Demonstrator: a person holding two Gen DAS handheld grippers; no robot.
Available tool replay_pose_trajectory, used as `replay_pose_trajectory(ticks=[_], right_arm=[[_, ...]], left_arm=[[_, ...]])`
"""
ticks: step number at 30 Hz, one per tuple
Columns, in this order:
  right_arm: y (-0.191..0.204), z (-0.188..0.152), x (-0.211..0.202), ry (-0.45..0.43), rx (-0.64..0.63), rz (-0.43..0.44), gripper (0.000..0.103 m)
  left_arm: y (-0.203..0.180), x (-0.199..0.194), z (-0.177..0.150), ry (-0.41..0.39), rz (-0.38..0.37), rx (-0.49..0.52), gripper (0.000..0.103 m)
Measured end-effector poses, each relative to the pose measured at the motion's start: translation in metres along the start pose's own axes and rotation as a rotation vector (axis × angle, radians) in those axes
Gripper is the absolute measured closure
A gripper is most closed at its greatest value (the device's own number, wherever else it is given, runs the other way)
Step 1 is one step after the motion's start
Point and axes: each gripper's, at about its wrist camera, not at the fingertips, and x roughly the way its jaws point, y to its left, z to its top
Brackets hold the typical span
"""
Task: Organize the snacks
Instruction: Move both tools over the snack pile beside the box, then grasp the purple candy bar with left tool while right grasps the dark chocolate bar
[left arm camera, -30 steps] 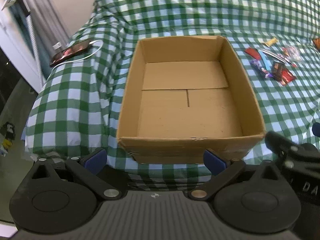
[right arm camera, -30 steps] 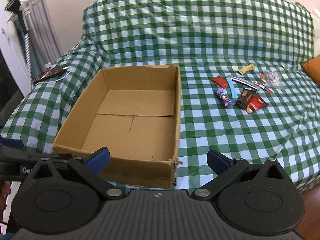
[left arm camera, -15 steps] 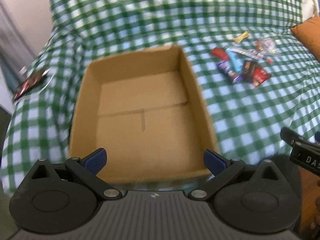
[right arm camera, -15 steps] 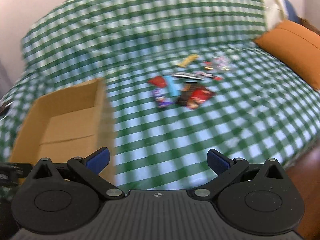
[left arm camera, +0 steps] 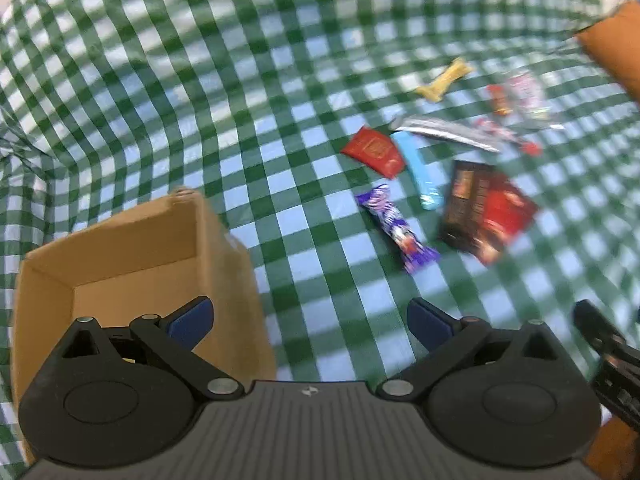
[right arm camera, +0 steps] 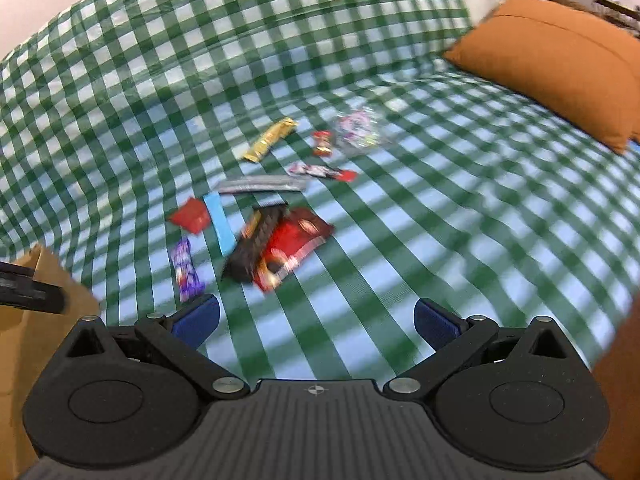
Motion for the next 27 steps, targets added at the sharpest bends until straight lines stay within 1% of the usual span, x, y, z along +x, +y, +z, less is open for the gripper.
replay_pose_trajectory(ticks=[3,7,9,12,13,14,15,17,18,20,21,23,26,27], right_arm=[[0.007,0.017,0.048,-0.014,-0.058,0.025,0.0],[0.027,0.03,0.102,-0.019,-0.165,0.036,0.0],[0.038,0.032,0.124,-0.037,-0.228,0.044,0.0],[0.054,0.033,0.156,-0.019,-0.321,0.05,0.0],[0.058,0.031,0.166,-0.01,-0.348,0.059,0.0],[0.062,0.03,0.175,-0.013,-0.367,0.053,0.0],[0.064,0.028,0.183,-0.013,-0.381,0.049,0.0],[0.063,0.024,0.204,0.023,-0.383,0.078,0.0],[0.061,0.021,0.208,0.007,-0.374,0.08,0.0],[0.066,0.012,0.212,-0.038,-0.45,0.046,0.0],[0.065,0.008,0.21,-0.067,-0.458,0.042,0.0],[0.065,0.006,0.21,-0.08,-0.437,0.046,0.0],[0.067,0.008,0.209,-0.062,-0.447,0.034,0.0],[0.069,0.01,0.208,-0.05,-0.453,0.018,0.0]], left_arm=[[-0.012,0.049,0.024,0.045,0.003,-0.03,0.0],[-0.026,0.096,0.047,0.046,-0.003,-0.03,0.0],[-0.032,0.118,0.054,0.066,-0.019,-0.026,0.0],[-0.037,0.149,0.056,0.099,-0.006,-0.008,0.0],[-0.036,0.154,0.056,0.085,-0.006,-0.021,0.0],[-0.031,0.158,0.055,0.072,-0.023,-0.043,0.0],[-0.028,0.162,0.055,0.073,-0.034,-0.055,0.0],[-0.022,0.172,0.053,0.108,-0.074,-0.063,0.0],[-0.018,0.173,0.051,0.098,-0.094,-0.076,0.0],[-0.013,0.175,0.05,0.099,-0.117,-0.084,0.0],[-0.013,0.176,0.05,0.103,-0.119,-0.086,0.0],[-0.013,0.177,0.051,0.108,-0.115,-0.09,0.0],[-0.015,0.176,0.051,0.108,-0.107,-0.086,0.0],[-0.016,0.174,0.052,0.121,-0.105,-0.083,0.0]])
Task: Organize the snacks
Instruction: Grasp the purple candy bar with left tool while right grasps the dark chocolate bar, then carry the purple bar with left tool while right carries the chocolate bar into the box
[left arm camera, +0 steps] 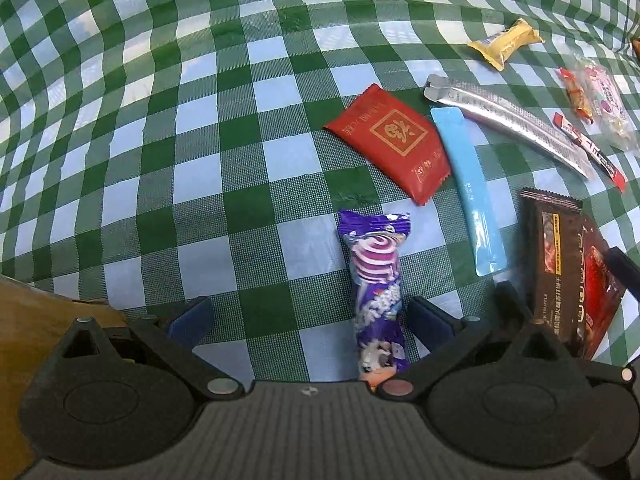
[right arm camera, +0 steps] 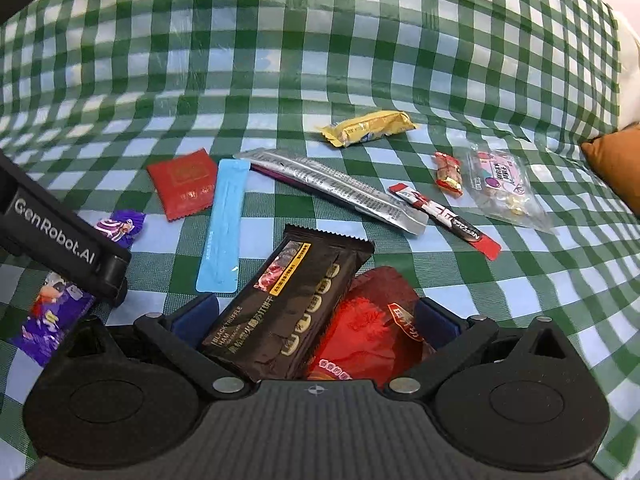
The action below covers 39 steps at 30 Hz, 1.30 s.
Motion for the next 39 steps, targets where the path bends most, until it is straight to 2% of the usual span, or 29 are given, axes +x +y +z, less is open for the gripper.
replay_pose_trajectory(ticks=[2,3,4,5,6,7,8,11,13,19,24,30,34,39], right_arm=[[0.006,0.004,-0.003,0.019,-0.031,-0.047,0.0],[0.009,0.003,-0.006,0.018,-0.059,-0.072,0.002],[0.01,0.003,-0.008,0.015,-0.084,-0.081,0.01],[0.011,0.002,-0.012,0.012,-0.083,-0.052,0.022],[0.01,0.003,-0.015,0.015,-0.059,-0.011,0.046],[0.011,0.004,-0.019,0.011,-0.05,-0.035,0.06],[0.012,0.004,-0.021,0.024,-0.054,-0.045,0.06],[0.001,0.008,-0.034,0.051,0.062,0.004,0.061],[-0.006,0.009,-0.054,0.041,0.131,-0.003,0.061],[-0.013,0.005,-0.145,-0.044,0.24,-0.004,0.061],[-0.004,-0.006,-0.228,-0.085,0.286,0.026,0.061],[0.048,-0.031,-0.328,-0.097,0.23,0.172,0.061],[0.096,-0.05,-0.383,-0.085,0.18,0.289,0.061],[0.157,-0.066,-0.438,-0.098,0.092,0.382,0.061]], left_arm=[[-0.002,-0.003,0.002,0.034,0.021,0.009,0.0],[-0.005,-0.005,0.003,0.044,0.048,0.023,0.005],[-0.007,-0.01,0.003,0.043,0.052,0.033,0.013],[-0.008,-0.015,0.003,0.037,0.021,0.035,0.043],[-0.009,-0.02,0.003,0.045,-0.017,0.025,0.078],[-0.01,-0.024,0.003,0.064,-0.036,0.015,0.084],[-0.011,-0.028,0.002,0.075,-0.055,0.007,0.088],[-0.01,-0.052,-0.01,0.03,-0.079,0.025,0.088],[-0.006,-0.074,-0.021,-0.01,-0.105,0.03,0.088],[0.017,-0.16,-0.065,-0.096,-0.236,0.021,0.088],[0.049,-0.237,-0.119,-0.17,-0.286,0.018,0.088],[0.105,-0.31,-0.203,-0.208,-0.23,-0.01,0.088],[0.155,-0.339,-0.266,-0.217,-0.16,-0.071,0.088],[0.206,-0.364,-0.336,-0.229,-0.106,-0.177,0.088]])
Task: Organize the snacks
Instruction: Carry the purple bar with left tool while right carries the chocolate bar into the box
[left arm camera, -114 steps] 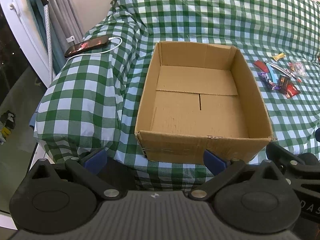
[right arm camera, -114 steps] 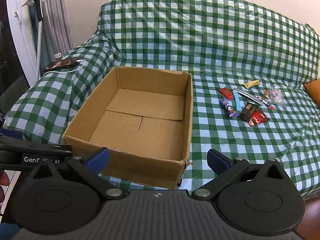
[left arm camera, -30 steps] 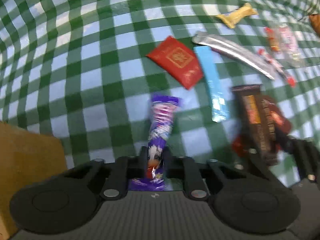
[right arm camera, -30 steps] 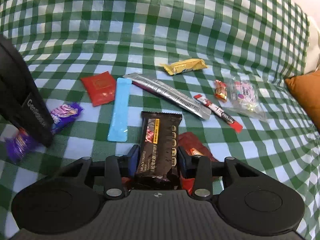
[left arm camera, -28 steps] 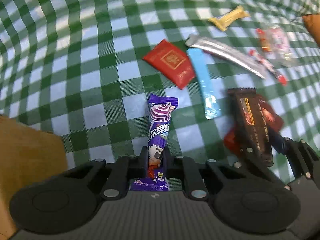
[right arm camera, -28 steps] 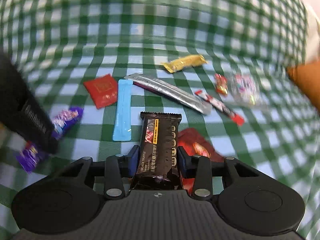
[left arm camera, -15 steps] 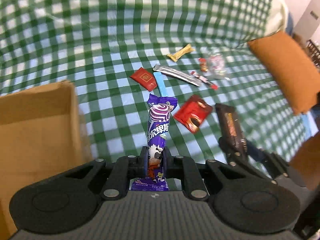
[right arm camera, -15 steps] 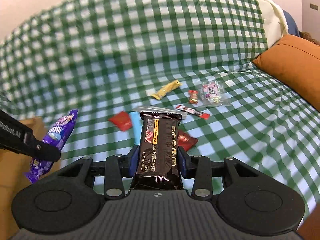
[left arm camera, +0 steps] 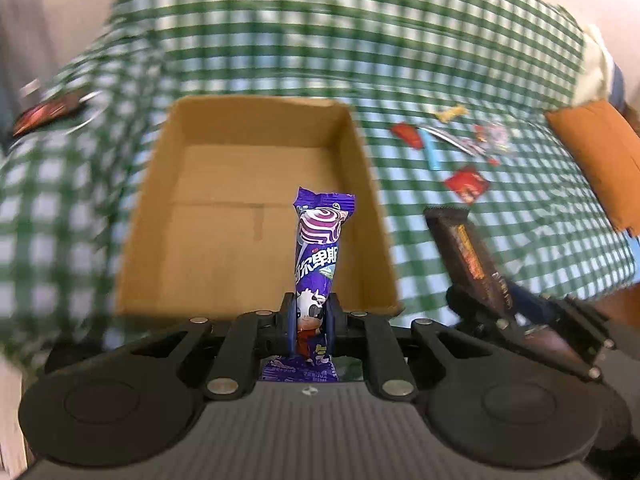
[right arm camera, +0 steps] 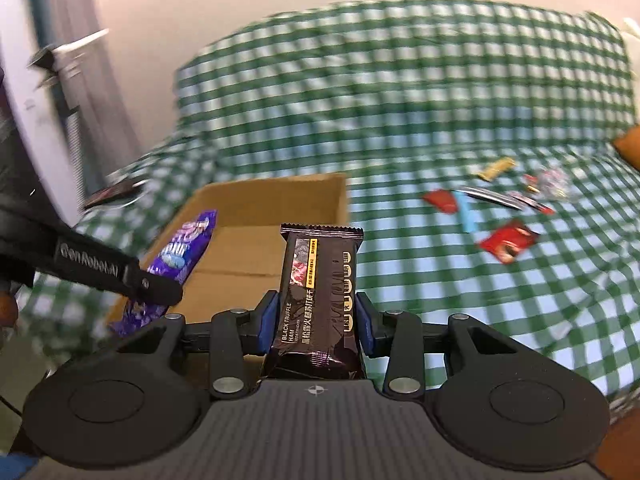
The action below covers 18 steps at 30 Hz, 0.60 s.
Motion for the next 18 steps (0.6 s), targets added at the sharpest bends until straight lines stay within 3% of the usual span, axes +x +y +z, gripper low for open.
replay_pose_trajectory(ticks=[8,18], right_arm=[[0.065,-0.014,-0.035,-0.017,-0.167,0.013,0.061],[0.089,-0.016,-0.064,-0.044,-0.241,-0.022,0.061]], left_arm=[[0.05,-0.048,-0.046,-0.091,0.017,-0.106,0.088],[0.056,-0.066,-0.061,-0.144,-0.013,-0.104,0.088]])
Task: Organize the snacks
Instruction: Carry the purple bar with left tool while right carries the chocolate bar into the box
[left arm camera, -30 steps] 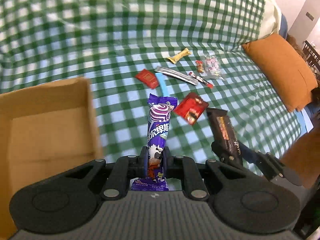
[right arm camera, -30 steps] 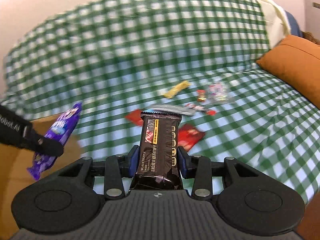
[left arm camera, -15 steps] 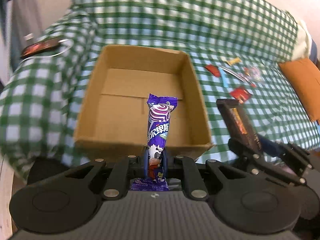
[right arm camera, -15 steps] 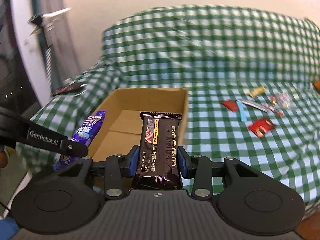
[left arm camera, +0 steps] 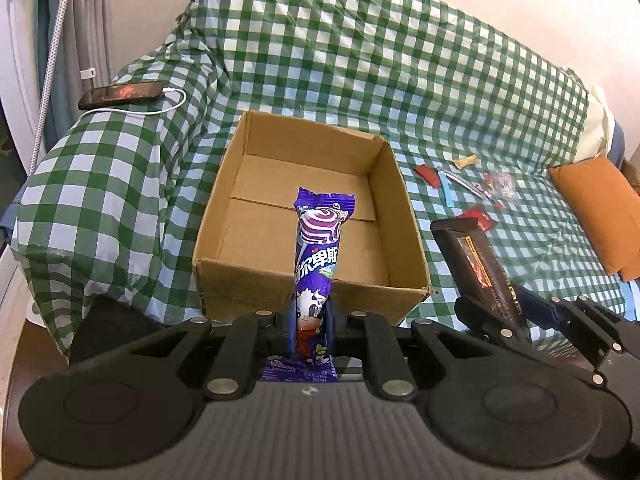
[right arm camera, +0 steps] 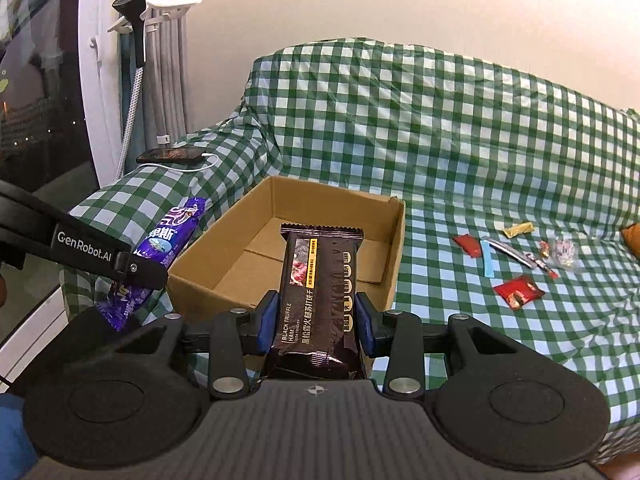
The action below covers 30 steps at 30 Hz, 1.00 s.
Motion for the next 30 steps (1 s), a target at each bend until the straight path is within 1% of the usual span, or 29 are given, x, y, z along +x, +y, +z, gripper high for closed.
replay_pose_trajectory(ticks=[7,19,30], right_arm=[[0.004,0.0,0.002,0.012,-0.026,-0.004,0.061],[0.001,0.002,0.019,0.066,-0.026,-0.002,0.061],[0.002,0.005,0.039,0.113,-0.04,-0.003,0.061]], left_arm=[[0.004,0.001,-0.003,-0.003,-0.01,-0.007,0.088],[0.009,0.02,-0.001,0.037,-0.016,-0.017,0.088],[0.016,0.043,0.012,0.064,-0.012,-0.028,0.088]])
